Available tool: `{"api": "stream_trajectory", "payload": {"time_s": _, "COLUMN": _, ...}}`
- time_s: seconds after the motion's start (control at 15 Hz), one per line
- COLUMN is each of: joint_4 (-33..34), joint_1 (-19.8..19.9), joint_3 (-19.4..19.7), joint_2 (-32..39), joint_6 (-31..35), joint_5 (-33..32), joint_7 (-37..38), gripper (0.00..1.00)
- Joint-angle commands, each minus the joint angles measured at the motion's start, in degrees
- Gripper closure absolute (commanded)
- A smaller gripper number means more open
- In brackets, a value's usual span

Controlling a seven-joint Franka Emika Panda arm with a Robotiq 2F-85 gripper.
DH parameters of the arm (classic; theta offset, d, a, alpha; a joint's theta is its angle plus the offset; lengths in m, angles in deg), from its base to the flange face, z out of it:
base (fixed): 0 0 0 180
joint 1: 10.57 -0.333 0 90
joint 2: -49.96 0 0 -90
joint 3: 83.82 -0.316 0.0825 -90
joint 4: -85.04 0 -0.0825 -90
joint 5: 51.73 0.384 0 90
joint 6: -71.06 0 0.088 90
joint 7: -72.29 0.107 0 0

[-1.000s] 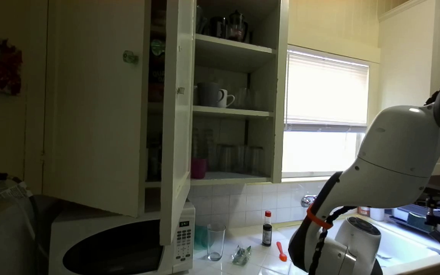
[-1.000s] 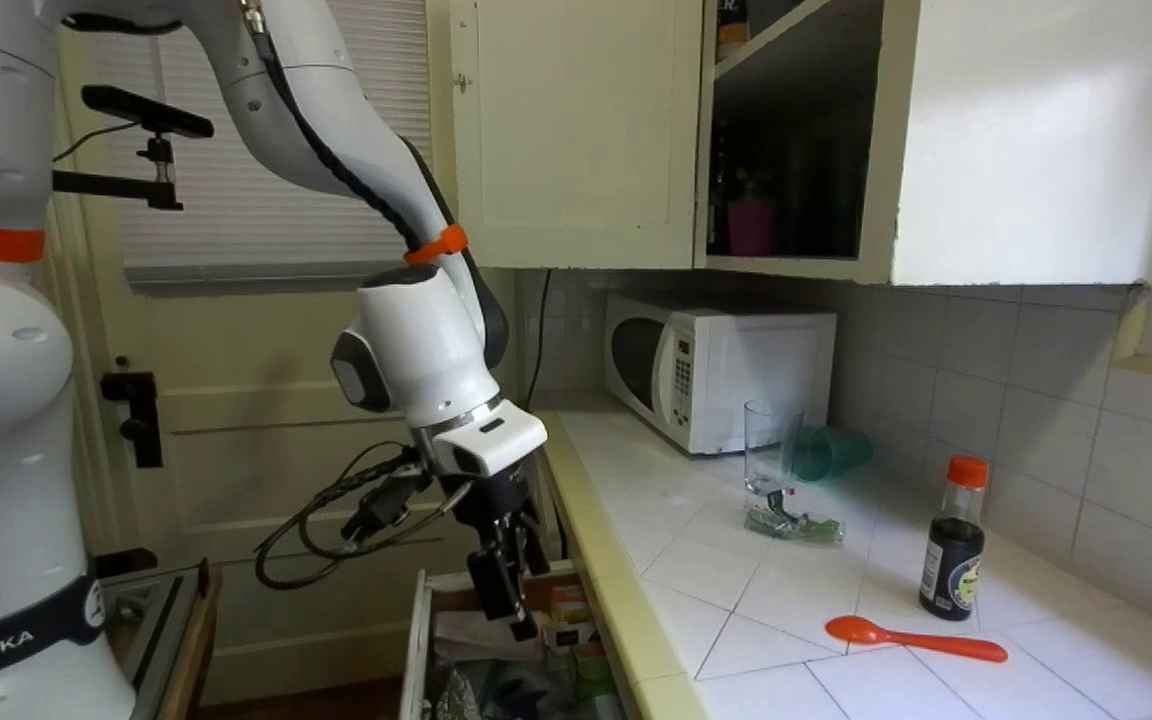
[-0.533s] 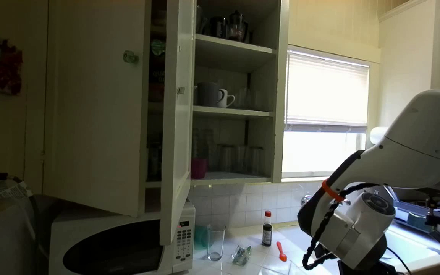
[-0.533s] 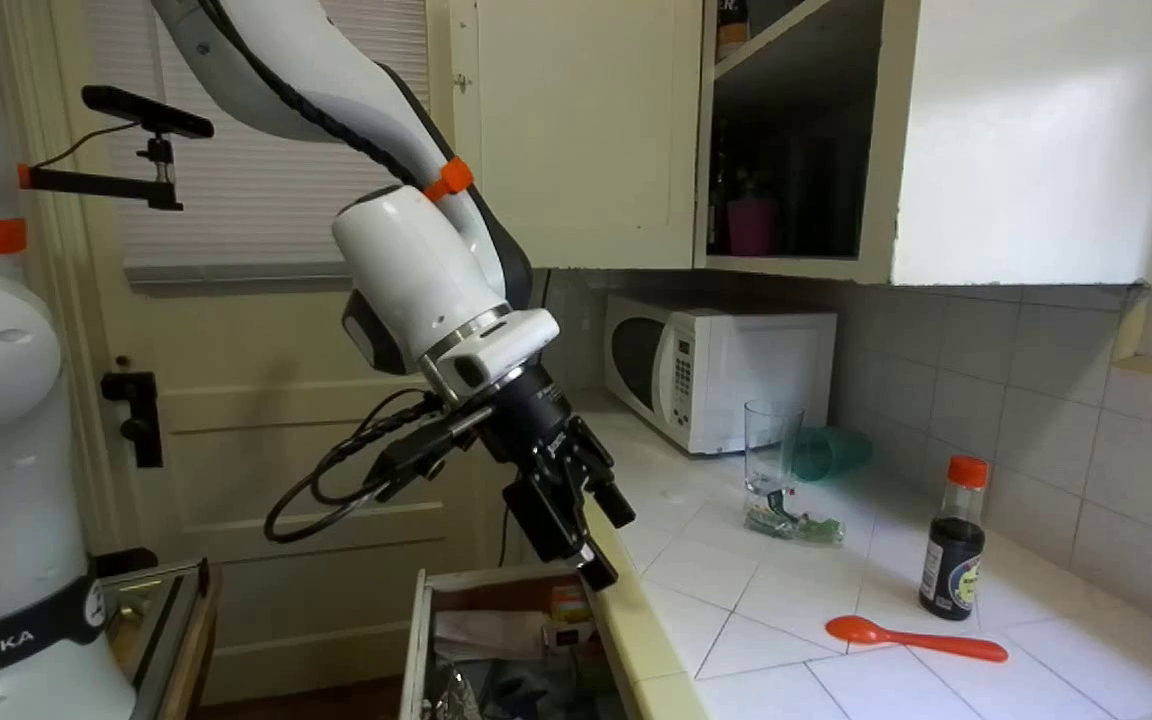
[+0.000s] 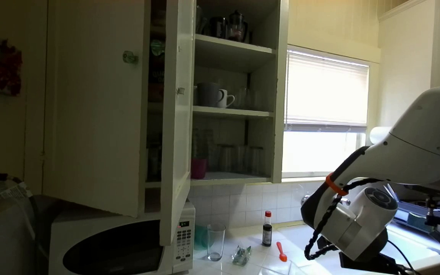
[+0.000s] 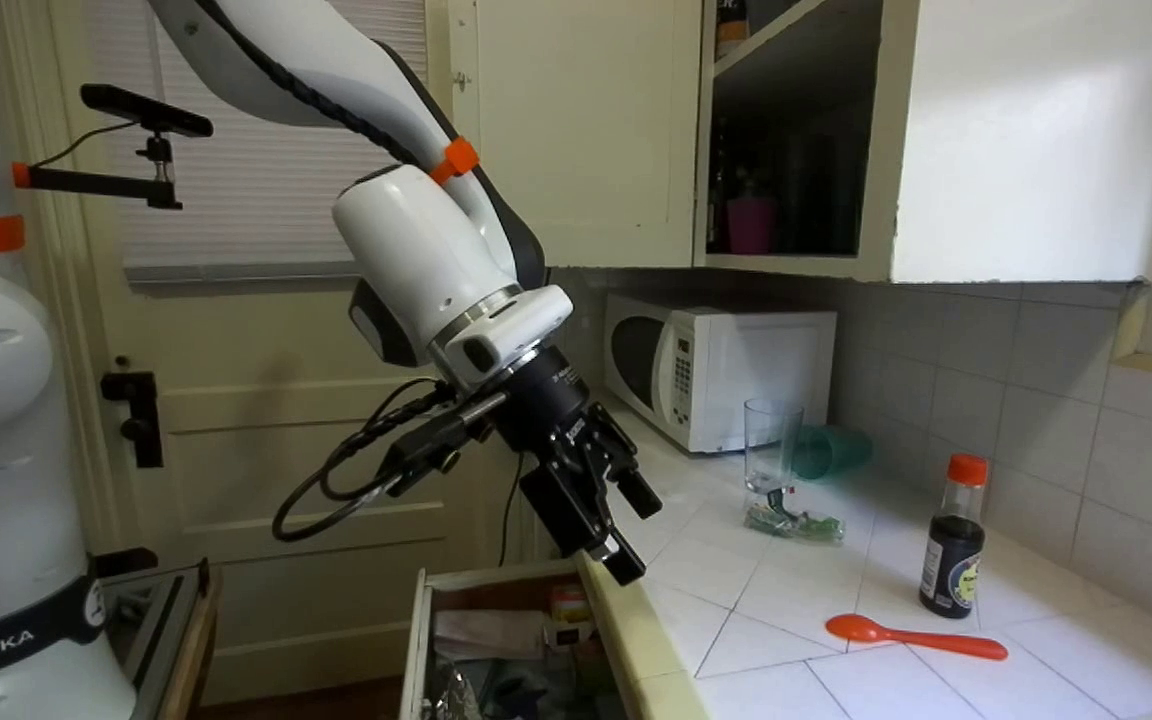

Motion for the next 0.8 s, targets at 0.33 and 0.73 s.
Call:
{"api": "stream_trajectory", "payload": {"time_s": 0.33, "joint_4": 10.62, "joint_1": 4.03, "joint_3": 5.45, "joint_2": 2.37, "joint_6": -12.8, "joint_5": -11.12, "joint_7": -0.43, "gripper": 0.0}}
{"api": "stream_trajectory", "payload": {"time_s": 0.73, "joint_4": 18.97, "joint_1": 10.02, "joint_3": 5.59, "joint_2": 14.34, "joint_6": -26.61, "joint_5": -17.2, "joint_7": 10.32, "gripper": 0.0}}
